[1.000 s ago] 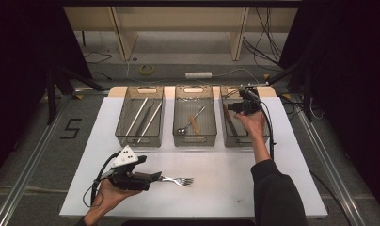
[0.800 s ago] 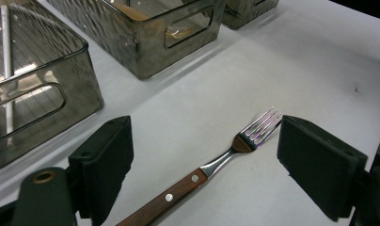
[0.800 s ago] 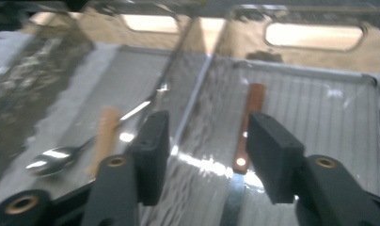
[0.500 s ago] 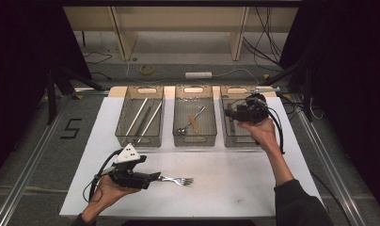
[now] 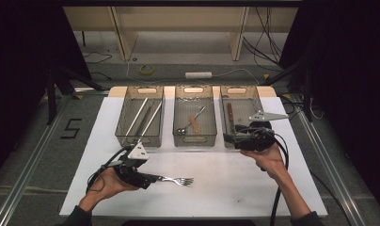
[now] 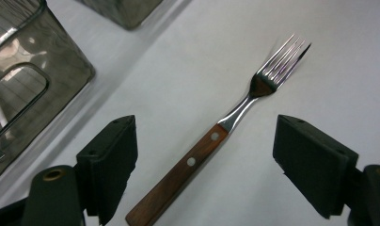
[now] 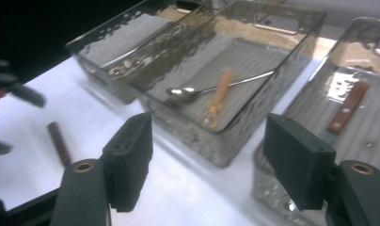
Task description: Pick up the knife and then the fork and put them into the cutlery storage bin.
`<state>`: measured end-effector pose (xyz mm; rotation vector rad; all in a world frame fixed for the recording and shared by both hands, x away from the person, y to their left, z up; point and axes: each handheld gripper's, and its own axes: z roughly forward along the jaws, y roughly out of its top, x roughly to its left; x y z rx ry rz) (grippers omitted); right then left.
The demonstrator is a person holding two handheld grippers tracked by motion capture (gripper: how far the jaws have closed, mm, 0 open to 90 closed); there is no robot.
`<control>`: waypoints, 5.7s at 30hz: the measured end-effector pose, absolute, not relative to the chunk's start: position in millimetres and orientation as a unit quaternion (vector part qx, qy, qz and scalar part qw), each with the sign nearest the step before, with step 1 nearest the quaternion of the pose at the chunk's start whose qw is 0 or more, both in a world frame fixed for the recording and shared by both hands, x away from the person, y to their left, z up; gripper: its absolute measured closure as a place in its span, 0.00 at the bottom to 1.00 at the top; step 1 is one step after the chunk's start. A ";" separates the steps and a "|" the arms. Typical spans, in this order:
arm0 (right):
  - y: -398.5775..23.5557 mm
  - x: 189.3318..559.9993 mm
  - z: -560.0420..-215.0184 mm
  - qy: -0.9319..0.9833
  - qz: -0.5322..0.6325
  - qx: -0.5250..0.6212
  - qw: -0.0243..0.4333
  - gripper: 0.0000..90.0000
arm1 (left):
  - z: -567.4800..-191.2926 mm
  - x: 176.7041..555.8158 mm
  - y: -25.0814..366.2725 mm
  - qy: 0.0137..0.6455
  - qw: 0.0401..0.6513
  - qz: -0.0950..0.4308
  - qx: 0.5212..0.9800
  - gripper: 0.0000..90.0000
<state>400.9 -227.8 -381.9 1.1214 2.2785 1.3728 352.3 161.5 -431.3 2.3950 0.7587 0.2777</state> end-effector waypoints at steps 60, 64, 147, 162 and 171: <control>-214.3 334.1 -421.4 0.790 0.500 0.341 0.099 0.34 | -461.4 385.0 130.9 0.125 0.117 0.048 0.984 0.70; -213.9 334.6 -421.8 0.790 0.500 0.341 0.098 0.34 | -461.3 385.1 130.4 0.120 0.115 0.040 0.985 0.74; -99.5 295.7 -458.2 0.920 0.360 0.091 0.127 0.70 | -416.7 337.8 68.1 0.120 0.156 -0.062 0.979 0.84; -98.6 289.0 -462.4 0.924 0.350 0.044 0.147 0.83 | -412.4 337.1 71.5 0.107 0.173 -0.075 0.976 0.84; -99.0 286.0 -460.9 0.928 0.338 0.014 0.154 0.87 | -411.1 335.0 71.4 0.097 0.187 -0.071 0.975 0.83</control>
